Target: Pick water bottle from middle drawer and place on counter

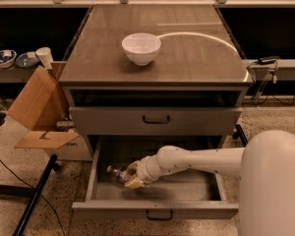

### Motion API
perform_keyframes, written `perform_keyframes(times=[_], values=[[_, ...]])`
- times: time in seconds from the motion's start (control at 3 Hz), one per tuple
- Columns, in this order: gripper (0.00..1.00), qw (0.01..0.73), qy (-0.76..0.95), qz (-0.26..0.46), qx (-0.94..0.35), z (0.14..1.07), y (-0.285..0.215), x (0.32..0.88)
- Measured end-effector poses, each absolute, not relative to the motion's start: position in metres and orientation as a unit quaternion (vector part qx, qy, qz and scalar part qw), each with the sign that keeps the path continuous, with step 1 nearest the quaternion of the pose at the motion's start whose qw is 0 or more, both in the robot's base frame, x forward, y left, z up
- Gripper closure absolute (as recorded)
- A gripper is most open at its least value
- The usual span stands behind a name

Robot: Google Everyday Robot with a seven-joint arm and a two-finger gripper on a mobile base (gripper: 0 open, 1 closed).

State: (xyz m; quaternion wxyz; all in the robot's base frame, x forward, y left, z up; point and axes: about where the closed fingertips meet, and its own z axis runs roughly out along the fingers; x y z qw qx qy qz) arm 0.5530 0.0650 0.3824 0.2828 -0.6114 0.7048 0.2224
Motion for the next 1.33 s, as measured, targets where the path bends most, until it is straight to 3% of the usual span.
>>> perform_keyframes(times=[0.33,1.33], values=[[0.96,0.272,0.707,0.209,-0.618,0.393,0.055,0.555],[1.0,0.263,0.7,0.199,-0.634,0.413,0.041,0.555]])
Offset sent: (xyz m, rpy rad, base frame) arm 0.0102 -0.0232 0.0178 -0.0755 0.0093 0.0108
